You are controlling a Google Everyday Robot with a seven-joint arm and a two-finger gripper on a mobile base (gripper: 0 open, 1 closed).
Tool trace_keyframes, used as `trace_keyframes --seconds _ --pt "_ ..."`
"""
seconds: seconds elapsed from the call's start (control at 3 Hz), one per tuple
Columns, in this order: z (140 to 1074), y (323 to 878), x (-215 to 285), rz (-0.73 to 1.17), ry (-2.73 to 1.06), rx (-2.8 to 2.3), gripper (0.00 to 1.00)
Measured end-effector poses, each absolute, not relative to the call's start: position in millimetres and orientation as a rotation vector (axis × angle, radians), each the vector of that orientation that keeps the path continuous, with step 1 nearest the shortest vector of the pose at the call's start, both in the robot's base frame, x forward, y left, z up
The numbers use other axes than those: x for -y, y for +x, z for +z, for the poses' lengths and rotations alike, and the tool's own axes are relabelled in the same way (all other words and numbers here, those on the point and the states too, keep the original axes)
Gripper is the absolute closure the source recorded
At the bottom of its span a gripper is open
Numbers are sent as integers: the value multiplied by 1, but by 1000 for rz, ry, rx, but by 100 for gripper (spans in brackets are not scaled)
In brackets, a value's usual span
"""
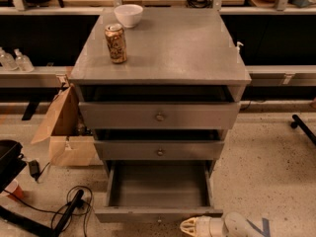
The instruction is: Close bottom drawer
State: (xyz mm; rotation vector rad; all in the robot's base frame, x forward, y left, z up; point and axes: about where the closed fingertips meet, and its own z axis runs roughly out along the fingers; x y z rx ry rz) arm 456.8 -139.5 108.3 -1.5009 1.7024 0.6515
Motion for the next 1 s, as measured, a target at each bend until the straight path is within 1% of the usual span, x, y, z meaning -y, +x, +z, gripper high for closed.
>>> trace_keyframes --seconds 0.33,0.67,1.0 --pt "108 457 140 652 -1501 -1702 100" --pt "115 481 132 656 -1480 -1672 100" --pt "116 481 132 656 -1478 -1669 100"
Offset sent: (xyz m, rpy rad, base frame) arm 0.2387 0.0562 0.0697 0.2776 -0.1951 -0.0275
